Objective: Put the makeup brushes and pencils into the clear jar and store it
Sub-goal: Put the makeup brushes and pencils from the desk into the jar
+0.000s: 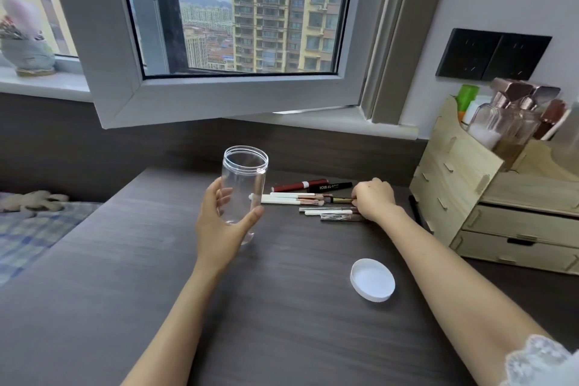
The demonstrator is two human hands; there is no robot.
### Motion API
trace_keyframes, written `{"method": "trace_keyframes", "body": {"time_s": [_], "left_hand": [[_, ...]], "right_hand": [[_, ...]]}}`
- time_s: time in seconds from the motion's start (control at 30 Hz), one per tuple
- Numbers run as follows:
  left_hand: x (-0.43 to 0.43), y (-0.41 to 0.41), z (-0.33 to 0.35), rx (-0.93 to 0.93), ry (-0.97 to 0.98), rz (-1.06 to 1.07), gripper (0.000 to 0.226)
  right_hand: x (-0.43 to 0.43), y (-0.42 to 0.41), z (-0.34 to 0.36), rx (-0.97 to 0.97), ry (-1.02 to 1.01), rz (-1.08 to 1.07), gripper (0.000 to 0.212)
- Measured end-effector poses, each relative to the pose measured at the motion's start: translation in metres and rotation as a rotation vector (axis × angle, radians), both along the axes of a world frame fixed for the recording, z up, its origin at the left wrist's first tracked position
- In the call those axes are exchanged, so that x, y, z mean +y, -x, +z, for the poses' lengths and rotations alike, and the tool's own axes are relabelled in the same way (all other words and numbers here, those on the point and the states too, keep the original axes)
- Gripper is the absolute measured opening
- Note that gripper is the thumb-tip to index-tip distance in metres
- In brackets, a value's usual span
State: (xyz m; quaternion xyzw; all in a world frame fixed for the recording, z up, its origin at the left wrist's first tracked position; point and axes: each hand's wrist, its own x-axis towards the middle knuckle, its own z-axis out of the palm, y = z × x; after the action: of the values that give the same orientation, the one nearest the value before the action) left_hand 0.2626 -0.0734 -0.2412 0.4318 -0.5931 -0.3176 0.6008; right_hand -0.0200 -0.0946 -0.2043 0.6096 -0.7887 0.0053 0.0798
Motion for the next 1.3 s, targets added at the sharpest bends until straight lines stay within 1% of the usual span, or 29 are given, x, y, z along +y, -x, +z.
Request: {"method": "trace_keyframes", "body": {"time_s": [0.13,0.27,0.33,0.4,0.47,0.5,0.53,0.6,0.67,0.7,0.77,0.83,0.9,1.0,1.1,1.13,1.17,1.23,1.27,1.3], "left_hand": [[-0.002,-0.001,0.001,0.0,-0.011,-0.001,0.076],[-0.002,0.0,0.001,-0.03,0.011,0.001,0.075],[-0.003,0.0,0.0,-0.056,0.027,0.01,0.076],[-0.001,0.0,0.0,-0.089,0.048,0.02,0.076],[0.0,0.001,0.002,-0.147,0.09,0.037,0.076],[0.001,0.003,0.003,-0.189,0.128,0.048,0.076],[0.003,0.004,0.004,-0.239,0.173,0.055,0.076],[0.005,0.006,0.006,-0.365,0.263,0.052,0.077],[0.008,0.009,0.006,-0.483,0.326,0.045,0.077],[0.01,0.01,0.006,-0.527,0.346,0.042,0.078],[0.013,0.012,0.005,-0.582,0.379,0.03,0.079],[0.014,0.014,0.004,-0.591,0.387,0.015,0.08],[0.015,0.013,0.004,-0.567,0.377,0.011,0.08],[0.015,0.013,0.006,-0.537,0.362,0.011,0.08],[0.016,0.012,0.008,-0.5,0.338,0.008,0.08],[0.015,0.011,0.008,-0.487,0.326,0.007,0.08],[0.014,0.009,0.009,-0.474,0.314,0.01,0.08],[0.01,0.006,0.009,-0.437,0.296,0.026,0.079],[0.008,0.004,0.009,-0.408,0.283,0.037,0.078],[0.006,0.003,0.009,-0.376,0.265,0.048,0.078]], "right_hand": [[-0.006,0.008,-0.002,0.067,-0.065,0.026,0.021],[0.002,0.008,0.0,0.023,-0.031,0.038,0.02],[0.01,0.006,0.009,-0.081,0.053,0.031,0.018],[0.023,0.002,0.023,-0.232,0.2,0.051,0.014],[0.042,-0.007,0.042,-0.341,0.371,0.145,0.008],[0.053,-0.015,0.053,-0.333,0.453,0.226,0.006],[0.066,-0.025,0.064,-0.276,0.527,0.314,0.005],[0.086,-0.044,0.083,-0.069,0.593,0.438,0.004],[0.098,-0.061,0.093,0.097,0.529,0.484,0.005],[0.1,-0.069,0.095,0.114,0.477,0.506,0.006],[0.103,-0.081,0.091,0.036,0.38,0.583,0.011],[0.105,-0.09,0.083,-0.059,0.314,0.655,0.015],[0.104,-0.095,0.076,-0.158,0.288,0.682,0.015],[0.102,-0.099,0.07,-0.283,0.297,0.701,0.009],[0.1,-0.097,0.067,-0.407,0.248,0.724,0.018],[0.099,-0.094,0.068,-0.473,0.258,0.73,0.021],[0.097,-0.089,0.069,-0.562,0.311,0.726,0.023],[0.085,-0.075,0.071,-0.735,0.516,0.65,0.025],[0.074,-0.066,0.068,-0.768,0.602,0.571,0.026],[0.061,-0.057,0.063,-0.747,0.641,0.476,0.027]]}}
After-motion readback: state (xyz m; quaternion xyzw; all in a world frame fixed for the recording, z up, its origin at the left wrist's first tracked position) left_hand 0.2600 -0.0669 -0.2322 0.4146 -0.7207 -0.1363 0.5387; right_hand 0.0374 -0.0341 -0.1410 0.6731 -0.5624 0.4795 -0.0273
